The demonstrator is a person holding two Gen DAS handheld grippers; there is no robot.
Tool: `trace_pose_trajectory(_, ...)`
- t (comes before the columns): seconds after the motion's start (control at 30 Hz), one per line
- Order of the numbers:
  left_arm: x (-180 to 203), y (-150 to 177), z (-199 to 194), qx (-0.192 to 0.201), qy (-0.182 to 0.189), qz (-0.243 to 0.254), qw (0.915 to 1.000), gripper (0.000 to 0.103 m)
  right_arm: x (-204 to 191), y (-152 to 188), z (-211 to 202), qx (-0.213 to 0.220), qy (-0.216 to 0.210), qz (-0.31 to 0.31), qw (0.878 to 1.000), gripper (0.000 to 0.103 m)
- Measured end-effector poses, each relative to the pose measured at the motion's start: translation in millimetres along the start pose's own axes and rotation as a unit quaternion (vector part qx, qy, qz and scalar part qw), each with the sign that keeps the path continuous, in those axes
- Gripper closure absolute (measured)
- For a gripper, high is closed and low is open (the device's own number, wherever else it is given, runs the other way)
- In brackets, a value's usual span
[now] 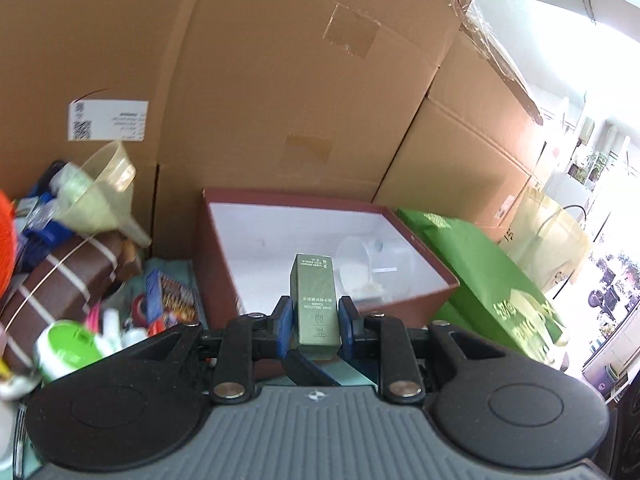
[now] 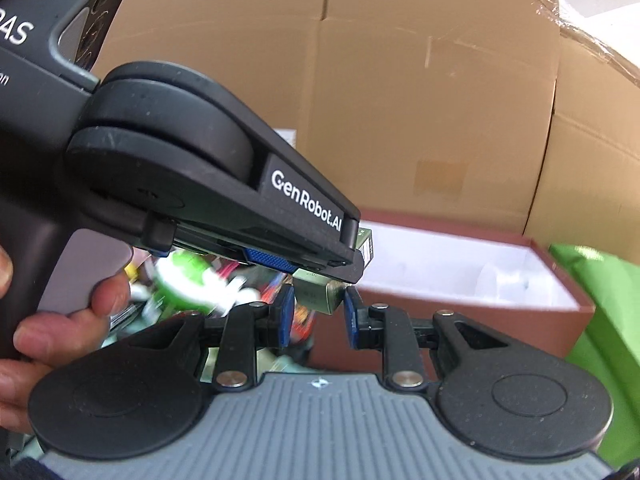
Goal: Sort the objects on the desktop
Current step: 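Carry the green box into the shoebox and open the left gripper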
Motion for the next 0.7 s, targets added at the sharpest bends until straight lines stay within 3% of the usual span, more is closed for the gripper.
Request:
trace_pose_trajectory(0.23, 6, -23, 50, -0.023, -0.004, 0.003, 0.9997, 0.078, 43, -15, 38, -0.016, -0.012, 0.030, 0.999, 0.078)
trace_pose_trajectory(0.7, 2, -32, 134, -0.095, -0.060, 0.028, 0.9933, 0.078, 93, -4, 120, -0.105, -0.058, 0.110, 0.987, 0.077)
Point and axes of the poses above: each gripper's, at about its wrist camera, not at the fingertips, and z roughly the way its jaws point, x to its right, y to its underside, the point moved 5 cm from there along z, roughly the way its jaws point, and after that the axes turned 10 degrees about -y, right-handed, at the moved point
